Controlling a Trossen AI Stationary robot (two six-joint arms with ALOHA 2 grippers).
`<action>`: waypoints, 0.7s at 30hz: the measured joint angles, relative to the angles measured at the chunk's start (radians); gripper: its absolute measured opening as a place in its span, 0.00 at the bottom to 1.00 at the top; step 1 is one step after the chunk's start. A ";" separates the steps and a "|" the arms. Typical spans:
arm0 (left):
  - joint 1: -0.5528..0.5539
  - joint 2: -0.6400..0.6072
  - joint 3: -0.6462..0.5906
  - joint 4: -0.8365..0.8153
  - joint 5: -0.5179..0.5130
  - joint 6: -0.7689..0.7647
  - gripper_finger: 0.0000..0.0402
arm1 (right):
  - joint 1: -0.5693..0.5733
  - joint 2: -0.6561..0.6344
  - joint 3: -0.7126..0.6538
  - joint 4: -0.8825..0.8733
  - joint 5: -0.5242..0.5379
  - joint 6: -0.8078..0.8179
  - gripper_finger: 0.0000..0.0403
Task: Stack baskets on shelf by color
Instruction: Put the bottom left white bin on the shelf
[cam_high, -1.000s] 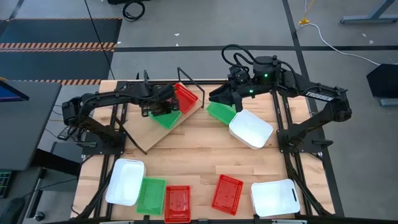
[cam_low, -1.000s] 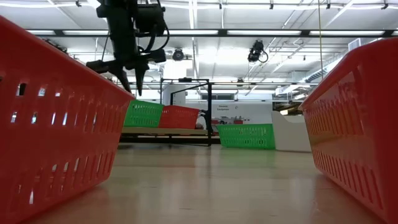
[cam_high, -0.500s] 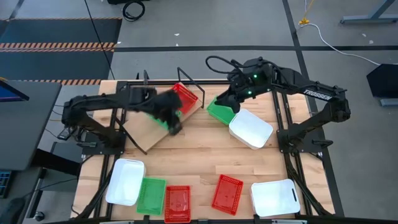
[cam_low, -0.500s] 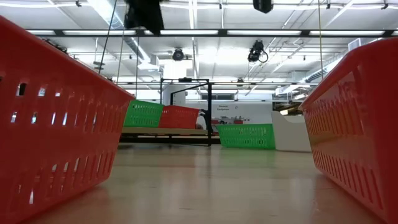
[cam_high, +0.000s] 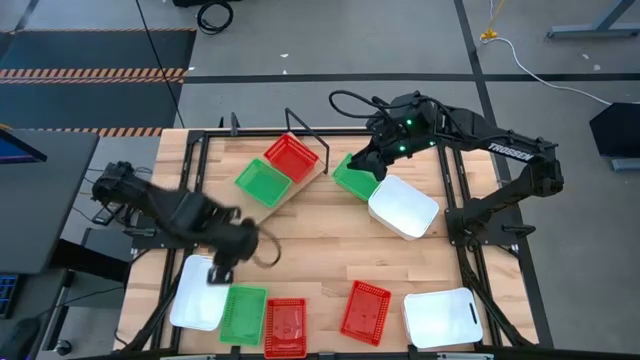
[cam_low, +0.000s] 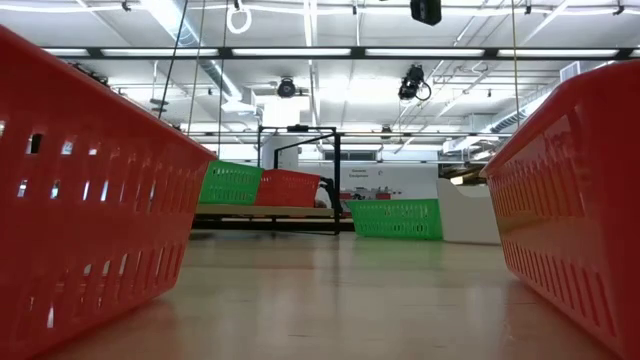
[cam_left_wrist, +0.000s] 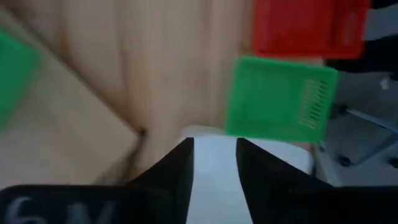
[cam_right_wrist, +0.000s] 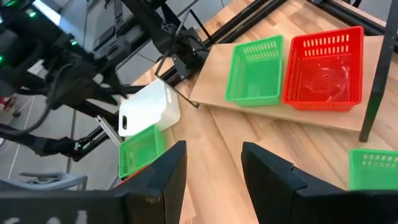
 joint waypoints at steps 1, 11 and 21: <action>-0.040 0.001 0.000 0.000 0.005 -0.043 0.35 | 0.003 0.000 0.000 0.000 -0.004 -0.006 0.40; -0.411 0.003 -0.001 0.026 0.023 -0.424 0.60 | 0.014 0.000 0.000 0.001 -0.077 -0.129 0.40; -0.591 0.128 -0.002 0.078 -0.023 -0.546 0.68 | 0.049 0.002 0.000 -0.023 -0.107 -0.106 0.48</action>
